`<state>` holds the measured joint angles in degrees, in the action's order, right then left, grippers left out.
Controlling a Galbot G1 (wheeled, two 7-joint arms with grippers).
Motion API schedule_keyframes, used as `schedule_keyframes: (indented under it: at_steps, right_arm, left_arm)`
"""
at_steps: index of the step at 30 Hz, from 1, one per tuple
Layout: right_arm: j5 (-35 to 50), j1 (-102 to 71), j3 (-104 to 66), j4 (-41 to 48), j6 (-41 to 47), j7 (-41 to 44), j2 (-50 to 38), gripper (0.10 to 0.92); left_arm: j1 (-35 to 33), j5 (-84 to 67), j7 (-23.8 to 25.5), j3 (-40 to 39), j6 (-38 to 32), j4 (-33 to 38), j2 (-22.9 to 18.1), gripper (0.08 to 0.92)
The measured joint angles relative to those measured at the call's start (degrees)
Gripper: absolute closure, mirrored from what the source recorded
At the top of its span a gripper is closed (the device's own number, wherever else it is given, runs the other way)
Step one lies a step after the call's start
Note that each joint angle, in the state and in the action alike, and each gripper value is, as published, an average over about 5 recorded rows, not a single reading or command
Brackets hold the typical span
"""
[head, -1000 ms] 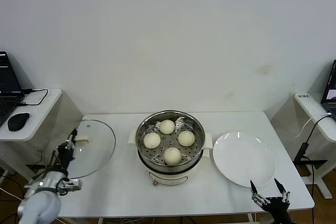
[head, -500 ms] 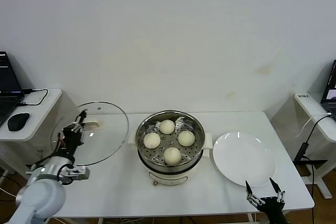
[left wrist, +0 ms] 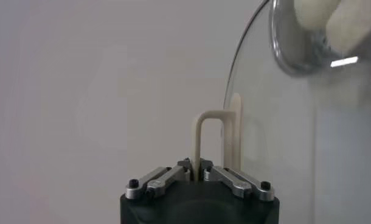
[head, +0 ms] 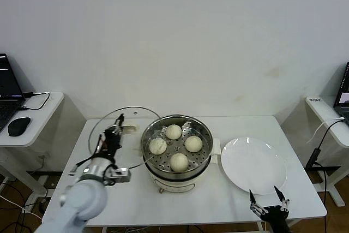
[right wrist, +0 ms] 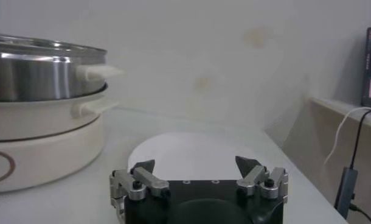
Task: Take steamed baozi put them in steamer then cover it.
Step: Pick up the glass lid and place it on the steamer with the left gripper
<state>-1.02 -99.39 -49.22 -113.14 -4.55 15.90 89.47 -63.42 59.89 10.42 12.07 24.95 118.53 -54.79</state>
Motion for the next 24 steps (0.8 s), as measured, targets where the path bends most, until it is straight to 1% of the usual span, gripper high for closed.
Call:
schedule_keyframes:
  at_steps: [5,11,17,24]
  right_arm:
    - [-1.35,0.24,0.23,0.54,-0.20,-0.10,0.34,0.203]
    - [-2.73,0.37,0.75,1.25,-0.33,-0.14,0.61,0.203]
    - [-3.53,0.54,1.08,1.81,-0.38,-0.12,0.77,0.203]
    - [-4.21,0.72,1.34,2.35,-0.49,-0.05,0.84,0.203]
  left_arm:
    - [4.33,5.08,2.64,-5.50,2.13,-1.84,-3.91,0.852]
    - [7.99,10.75,5.67,-10.47,4.16,-4.37,-9.41,0.852]
    - [9.59,14.89,8.29,-13.87,5.69,-6.69,-14.60,0.852]
    - [10.37,18.83,10.28,-16.51,6.89,-8.87,-19.55,0.852]
